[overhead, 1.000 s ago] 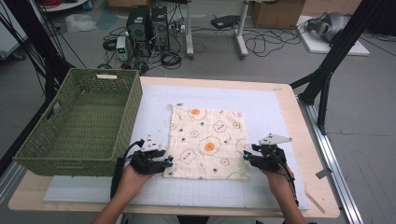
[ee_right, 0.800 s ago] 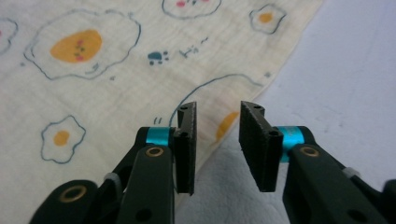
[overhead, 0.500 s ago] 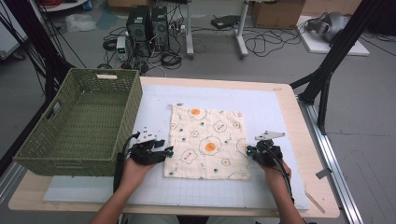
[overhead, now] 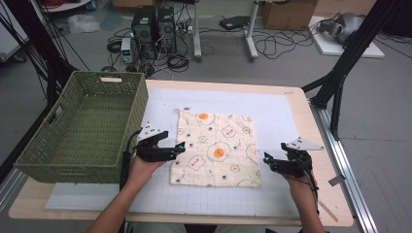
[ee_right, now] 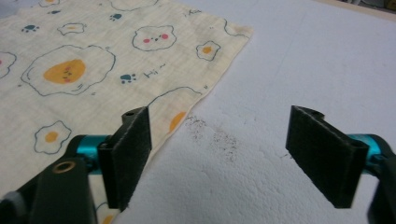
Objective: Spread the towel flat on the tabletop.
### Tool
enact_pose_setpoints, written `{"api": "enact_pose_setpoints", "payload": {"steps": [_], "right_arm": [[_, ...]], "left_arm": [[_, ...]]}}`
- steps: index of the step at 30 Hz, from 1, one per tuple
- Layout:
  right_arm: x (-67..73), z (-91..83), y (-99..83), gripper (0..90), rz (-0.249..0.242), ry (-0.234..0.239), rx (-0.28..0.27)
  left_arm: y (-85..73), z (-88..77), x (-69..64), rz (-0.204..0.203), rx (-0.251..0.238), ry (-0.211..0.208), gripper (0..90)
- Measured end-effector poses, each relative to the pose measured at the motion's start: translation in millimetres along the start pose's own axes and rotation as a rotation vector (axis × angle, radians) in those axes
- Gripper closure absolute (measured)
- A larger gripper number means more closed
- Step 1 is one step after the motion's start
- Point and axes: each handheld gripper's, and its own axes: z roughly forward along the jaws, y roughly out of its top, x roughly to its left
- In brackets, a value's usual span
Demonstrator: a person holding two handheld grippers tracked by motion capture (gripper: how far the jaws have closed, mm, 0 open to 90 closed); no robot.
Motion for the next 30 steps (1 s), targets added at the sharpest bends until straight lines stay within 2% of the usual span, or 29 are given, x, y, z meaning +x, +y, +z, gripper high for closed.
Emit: {"api": "enact_pose_setpoints", "payload": {"steps": [4, 9, 10, 12, 14, 19, 30], "right_arm": [[-1.4, -1.8, -0.4, 12.3, -0.010, 0.038, -0.016], [-1.0, -4.1, 1.0, 11.6, -0.057, 0.059, -0.013], [-1.0, -4.0, 1.2, 11.6, -0.063, 0.057, -0.018], [-1.7, -3.6, 1.4, 11.6, -0.058, 0.049, -0.015], [-3.2, -3.4, 1.4, 11.7, -0.053, 0.043, -0.012], [-3.7, -6.5, 2.3, 11.6, -0.047, 0.047, -0.034], [-4.3, -3.7, 2.4, 11.6, -0.031, 0.032, -0.030]], "left_arm": [[1.1, -3.2, 1.8, 0.005, -0.035, -0.024, 17.4], [0.6, -9.9, 1.1, 0.032, -0.024, -0.033, 17.8], [0.2, -12.5, 1.6, 0.021, -0.035, -0.034, 18.0], [0.4, -15.0, 2.4, -0.004, -0.050, -0.043, 18.0], [0.4, -15.0, 1.0, -0.003, -0.054, -0.053, 17.9], [-2.8, -12.1, 0.3, 0.012, -0.022, -0.042, 17.9], [-4.3, -13.6, 1.8, 0.010, -0.025, -0.037, 18.7]]}}
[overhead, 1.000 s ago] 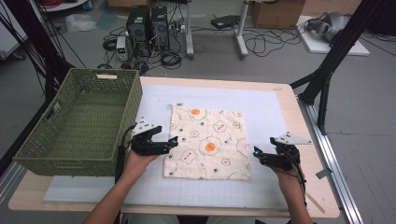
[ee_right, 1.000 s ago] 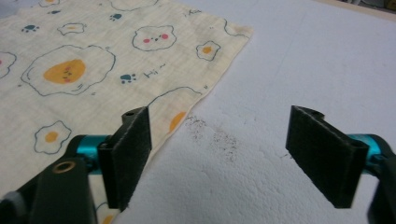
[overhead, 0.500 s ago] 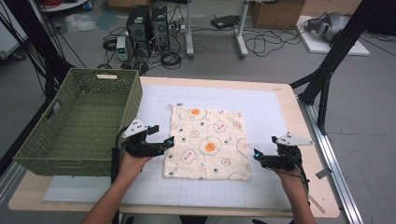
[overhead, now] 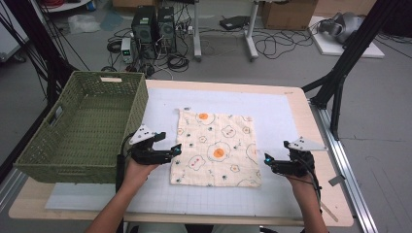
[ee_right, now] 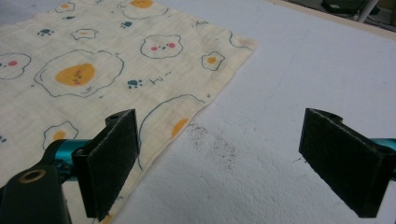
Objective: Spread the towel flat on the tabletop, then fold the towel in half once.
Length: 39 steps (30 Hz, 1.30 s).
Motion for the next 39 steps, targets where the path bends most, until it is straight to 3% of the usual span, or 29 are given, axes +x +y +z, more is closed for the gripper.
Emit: {"api": "enact_pose_setpoints", "payload": {"steps": [14, 16, 21, 25, 27, 35, 39], "right_arm": [[-0.9, 0.5, -0.1, 11.6, 0.014, -0.004, -0.004], [-0.1, 1.2, -0.3, 11.7, 0.012, -0.003, 0.002], [0.9, 3.4, -1.2, 11.7, 0.009, 0.000, 0.012], [0.4, 4.9, -1.2, 11.7, 0.000, 0.001, 0.020], [-1.0, 5.4, -1.1, 11.7, 0.009, 0.002, 0.017], [-2.4, 6.4, -0.4, 11.7, 0.024, 0.015, 0.014], [-1.8, 8.3, -0.2, 11.7, 0.019, 0.019, 0.017]], "left_arm": [[-1.3, 2.7, 2.2, -0.001, 0.018, 0.022, 18.7], [-1.4, 3.9, 3.1, -0.015, 0.018, 0.039, 17.3], [-0.9, 9.8, 6.1, -0.035, 0.037, 0.033, 17.7], [0.0, 17.4, 12.9, -0.100, 0.028, 0.028, 17.9], [1.9, 20.5, 14.8, -0.108, 0.032, 0.036, 17.8], [23.1, 37.9, 23.8, -0.138, -0.005, 0.014, 17.8], [38.4, 52.3, 28.6, -0.115, 0.032, 0.035, 17.8]]}}
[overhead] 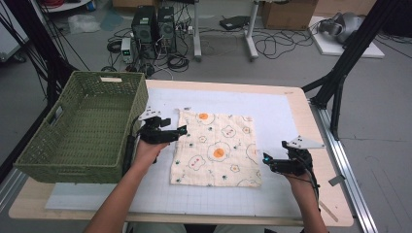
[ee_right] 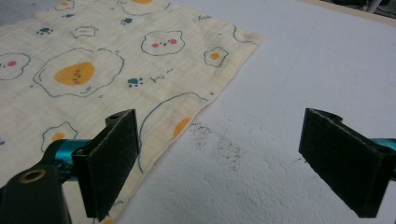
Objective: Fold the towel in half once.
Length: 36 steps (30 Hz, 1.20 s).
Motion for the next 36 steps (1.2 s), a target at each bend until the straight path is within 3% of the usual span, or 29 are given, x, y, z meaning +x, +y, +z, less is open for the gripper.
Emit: {"api": "enact_pose_setpoints", "payload": {"steps": [5, 8, 13, 17, 23, 26, 30, 36], "right_arm": [[0.3, 1.4, 0.3, 11.7, -0.002, 0.008, 0.002], [-0.2, 1.5, 0.5, 11.7, -0.002, 0.012, -0.005], [-0.9, 1.4, 0.1, 11.6, -0.001, 0.016, -0.001], [-0.9, 1.9, -0.2, 11.6, -0.002, 0.017, 0.002], [-1.2, 2.4, -0.9, 11.6, 0.009, 0.018, 0.007], [-1.1, 2.3, -1.3, 11.7, 0.012, 0.019, 0.006], [-1.3, 2.7, -1.6, 11.7, 0.008, 0.020, 0.008], [-1.6, 3.4, -2.0, 11.6, 0.012, 0.021, 0.010]], "left_arm": [[16.8, 17.8, 3.5, 0.031, 0.033, 0.031, 18.1], [23.7, 30.5, 10.1, 0.022, 0.061, 0.054, 18.5], [36.0, 50.8, 26.6, 0.015, 0.100, 0.139, 20.2], [40.4, 65.5, 32.5, 0.024, 0.134, 0.168, 22.1], [34.0, 83.0, 40.8, 0.014, 0.174, 0.209, 28.2], [26.9, 90.3, 44.6, 0.028, 0.215, 0.224, 35.6], [21.1, 97.7, 46.9, 0.040, 0.229, 0.265, 37.1], [14.4, 104.5, 47.1, 0.120, 0.269, 0.320, 43.4]]}}
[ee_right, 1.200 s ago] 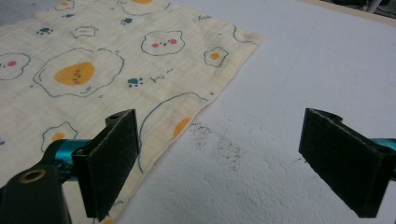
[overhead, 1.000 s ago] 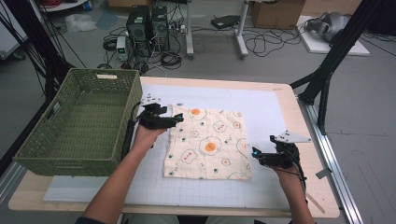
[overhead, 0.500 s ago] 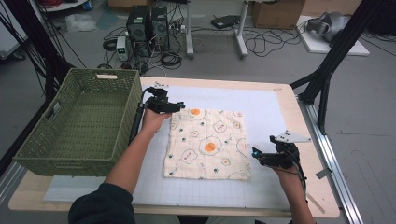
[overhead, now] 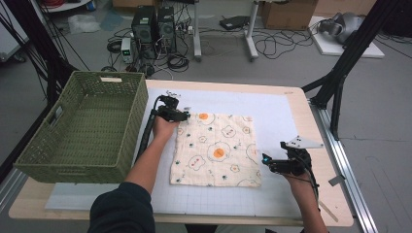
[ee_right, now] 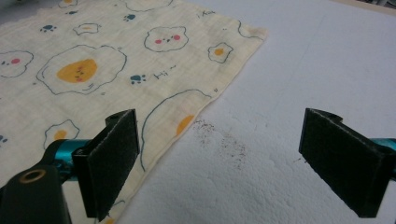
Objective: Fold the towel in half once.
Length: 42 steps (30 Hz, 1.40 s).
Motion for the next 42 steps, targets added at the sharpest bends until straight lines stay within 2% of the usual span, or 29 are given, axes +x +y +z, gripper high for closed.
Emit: {"api": "enact_pose_setpoints", "payload": {"steps": [5, 8, 10, 11, 13, 15, 18, 22, 24, 28, 30, 32, 36, 39, 42], "right_arm": [[-0.5, 0.6, -0.8, 11.7, 0.004, 0.002, 0.005], [-0.1, 2.3, -0.6, 11.7, -0.003, 0.001, 0.007], [0.3, 4.4, -0.5, 11.7, 0.003, 0.011, 0.014], [-0.5, 6.4, -0.2, 11.7, 0.005, 0.014, 0.013], [-1.3, 10.7, 2.0, 11.6, 0.034, 0.028, 0.023], [-2.5, 17.0, 8.1, 11.6, 0.049, 0.022, 0.020], [-6.5, 28.4, 18.3, 11.6, 0.033, 0.021, 0.035], [-18.9, 56.1, 36.8, 11.7, 0.071, 0.028, 0.077], [-25.7, 71.5, 47.4, 11.7, 0.064, 0.027, 0.114], [-36.9, 97.5, 63.8, 12.2, 0.078, 0.013, 0.147], [-42.9, 107.7, 67.7, 19.1, 0.081, -0.001, 0.160], [-48.1, 113.6, 70.2, 26.7, 0.090, -0.015, 0.141], [-56.9, 123.2, 77.0, 47.0, 0.094, -0.008, 0.116], [-58.9, 133.4, 81.7, 50.4, 0.095, 0.001, 0.135], [-53.0, 148.2, 83.3, 50.9, 0.053, -0.020, 0.172]], "left_arm": [[-0.8, 0.8, -1.2, 0.014, -0.013, -0.016, 54.0], [-0.6, -0.5, -4.2, 0.046, -0.008, -0.040, 71.0], [-0.6, -1.1, -5.3, 0.052, -0.006, -0.040, 80.6], [-0.8, -1.0, -5.4, 0.040, -0.009, -0.044, 82.5], [-1.2, -1.3, -2.7, 0.023, -0.009, -0.058, 83.8], [-1.5, -1.9, 0.1, -0.003, -0.007, -0.074, 84.2], [-2.8, -3.0, 3.2, -0.018, -0.007, -0.089, 84.4], [-4.0, -3.7, 2.9, -0.013, -0.012, -0.090, 84.4], [-4.2, -4.0, 3.5, -0.013, -0.011, -0.097, 84.3], [-4.0, -5.2, 4.9, -0.044, 0.003, -0.103, 84.3], [-3.9, -5.5, 4.8, -0.057, 0.006, -0.102, 84.3], [-4.3, -5.9, 5.2, -0.065, 0.006, -0.106, 84.2], [-5.5, -6.7, 7.4, -0.066, 0.005, -0.119, 84.2], [-6.0, -6.7, 7.3, -0.070, 0.003, -0.120, 84.1], [-6.2, -7.3, 6.9, -0.065, 0.004, -0.119, 84.1]]}}
